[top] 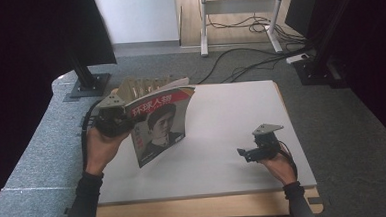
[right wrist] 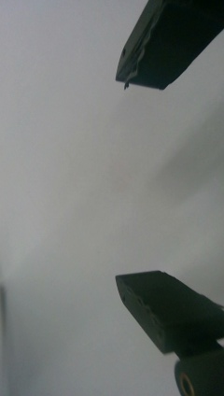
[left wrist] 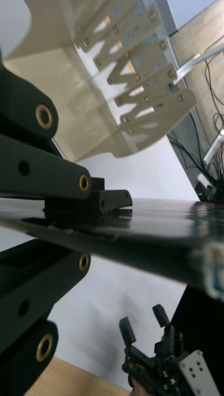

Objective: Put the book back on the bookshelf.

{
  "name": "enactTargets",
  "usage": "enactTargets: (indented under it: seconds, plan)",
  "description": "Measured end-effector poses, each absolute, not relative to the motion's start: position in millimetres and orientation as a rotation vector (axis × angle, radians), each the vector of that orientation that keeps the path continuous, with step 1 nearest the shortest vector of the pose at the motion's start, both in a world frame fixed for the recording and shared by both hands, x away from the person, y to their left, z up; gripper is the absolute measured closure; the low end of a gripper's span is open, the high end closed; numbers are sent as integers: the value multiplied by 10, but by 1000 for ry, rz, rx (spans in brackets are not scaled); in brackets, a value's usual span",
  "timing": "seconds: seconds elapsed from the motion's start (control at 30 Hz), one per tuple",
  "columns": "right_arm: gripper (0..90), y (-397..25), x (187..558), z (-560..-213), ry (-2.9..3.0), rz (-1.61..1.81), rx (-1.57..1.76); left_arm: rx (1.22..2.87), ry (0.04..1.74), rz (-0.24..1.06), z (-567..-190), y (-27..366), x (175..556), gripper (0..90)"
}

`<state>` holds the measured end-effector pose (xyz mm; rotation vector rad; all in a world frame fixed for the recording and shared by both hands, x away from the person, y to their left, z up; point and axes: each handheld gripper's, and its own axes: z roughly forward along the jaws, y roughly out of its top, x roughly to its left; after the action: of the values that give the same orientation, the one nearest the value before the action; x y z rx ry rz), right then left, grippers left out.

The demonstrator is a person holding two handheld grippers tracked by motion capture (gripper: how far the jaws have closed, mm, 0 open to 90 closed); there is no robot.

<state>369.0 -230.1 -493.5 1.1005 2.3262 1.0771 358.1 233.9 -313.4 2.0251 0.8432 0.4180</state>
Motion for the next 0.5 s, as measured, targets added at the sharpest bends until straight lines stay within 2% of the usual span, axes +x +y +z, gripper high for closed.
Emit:
enactTargets:
  seconds: [0.5]
  plan:
    - [1, -2318, 3639, -5194, 2321, 1028, 1141, 1945, 983, 514, -3018, 2885, 3435, 872]
